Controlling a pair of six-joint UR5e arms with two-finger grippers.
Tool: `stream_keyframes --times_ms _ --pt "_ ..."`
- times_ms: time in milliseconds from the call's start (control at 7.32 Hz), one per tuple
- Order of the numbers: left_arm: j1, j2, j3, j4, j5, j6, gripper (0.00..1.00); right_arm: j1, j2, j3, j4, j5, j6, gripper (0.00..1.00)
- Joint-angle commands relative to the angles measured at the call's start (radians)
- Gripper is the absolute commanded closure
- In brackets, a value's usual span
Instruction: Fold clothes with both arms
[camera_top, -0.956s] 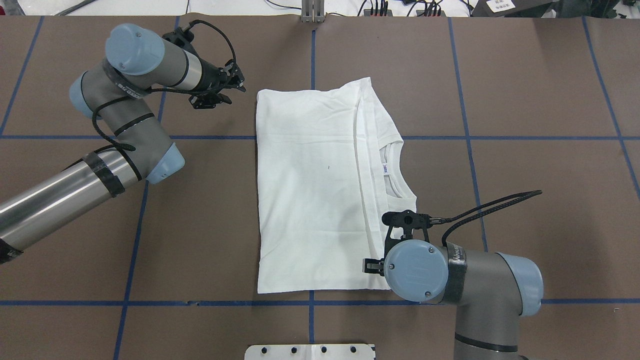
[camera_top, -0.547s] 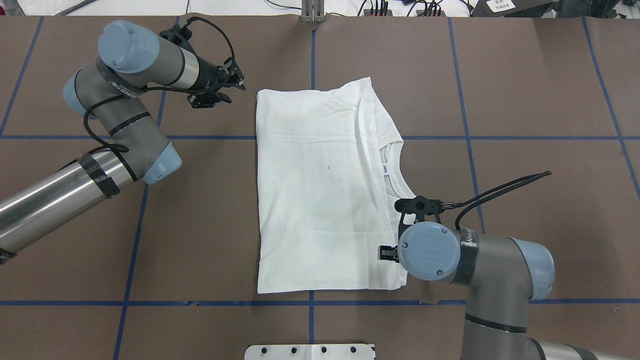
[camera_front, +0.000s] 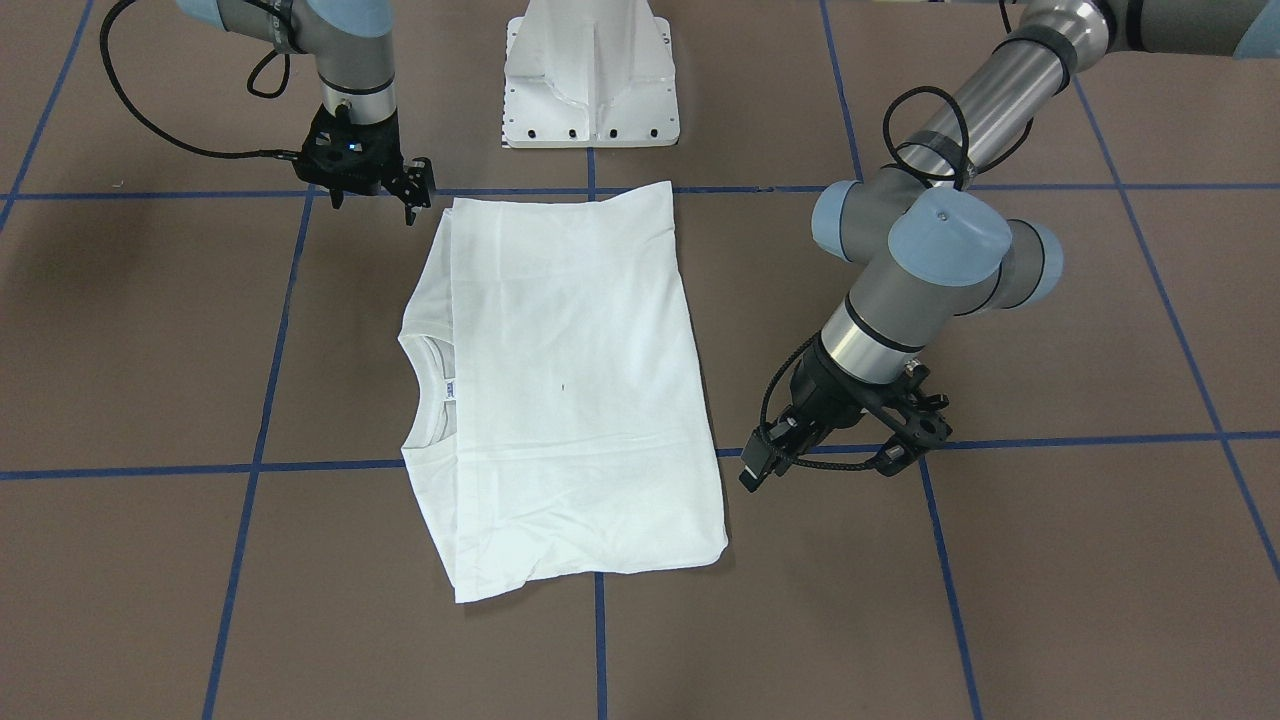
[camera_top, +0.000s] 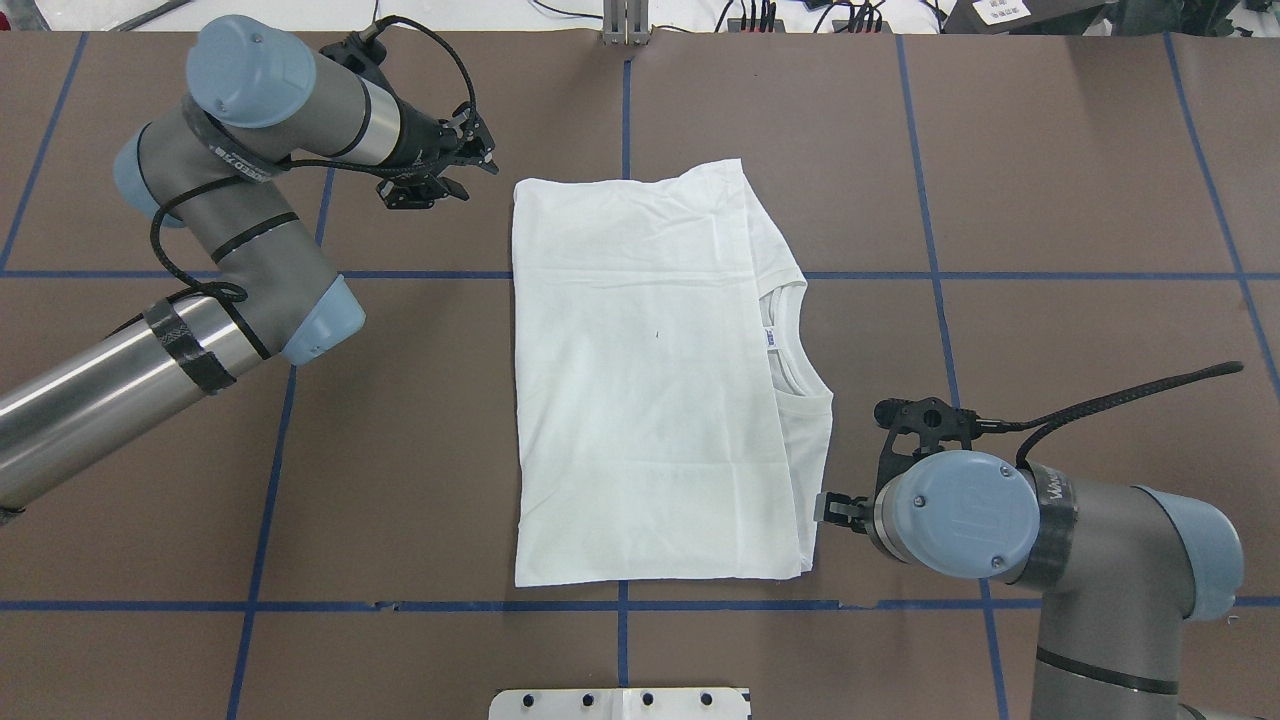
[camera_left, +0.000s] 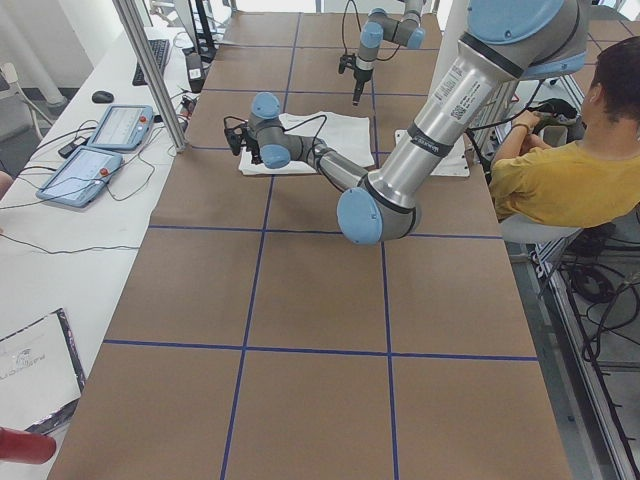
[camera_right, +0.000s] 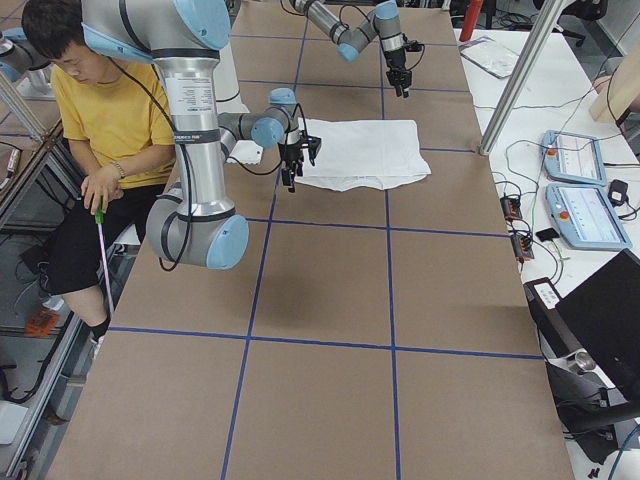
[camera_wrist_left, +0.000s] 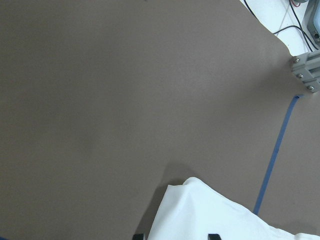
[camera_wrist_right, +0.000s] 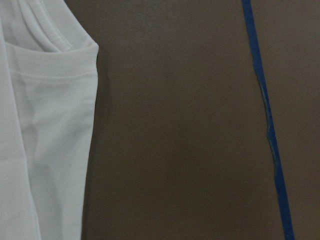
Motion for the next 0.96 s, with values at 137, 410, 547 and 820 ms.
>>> stream_keyframes --times_ms 137,410,547,820 --pt "0.001 0.043 -0.123 0.072 -0.005 -0.022 0.47 -0.060 0.092 0.003 0.004 -0.060 0.627 0.02" --pt "0.001 0.043 -0.128 0.078 -0.003 -0.024 0.47 -0.139 0.129 -0.049 0.015 -0.191 0.838 0.06" --pt "0.001 0.044 -0.129 0.078 -0.003 -0.024 0.47 -0.137 0.141 -0.092 0.074 -0.202 0.852 0.08" --pt "0.002 0.044 -0.136 0.084 -0.003 -0.024 0.47 -0.117 0.137 -0.123 0.102 -0.202 0.830 0.09"
